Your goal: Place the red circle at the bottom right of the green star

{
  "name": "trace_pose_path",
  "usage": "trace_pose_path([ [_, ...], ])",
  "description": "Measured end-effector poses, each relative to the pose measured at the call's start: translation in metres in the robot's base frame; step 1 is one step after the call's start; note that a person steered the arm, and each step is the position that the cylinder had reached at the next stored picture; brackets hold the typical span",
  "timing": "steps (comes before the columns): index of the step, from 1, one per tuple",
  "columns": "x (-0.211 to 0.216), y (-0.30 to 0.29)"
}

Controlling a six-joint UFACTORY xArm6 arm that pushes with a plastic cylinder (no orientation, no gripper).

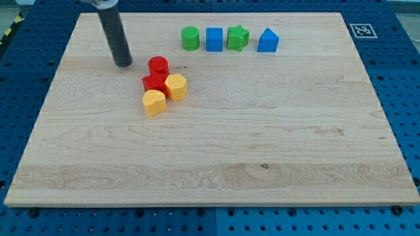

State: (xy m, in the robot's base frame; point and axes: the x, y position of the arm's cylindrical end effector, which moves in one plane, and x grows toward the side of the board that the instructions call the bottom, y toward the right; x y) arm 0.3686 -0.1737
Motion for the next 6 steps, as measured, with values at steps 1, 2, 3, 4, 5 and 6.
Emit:
trace_pose_path([
  [1,0.019,0.001],
  [2,0.022,0.008],
  [3,0.018,0.013],
  [4,0.015,0.035],
  [5,0.015,0.067],
  [6,0.015,0.086],
])
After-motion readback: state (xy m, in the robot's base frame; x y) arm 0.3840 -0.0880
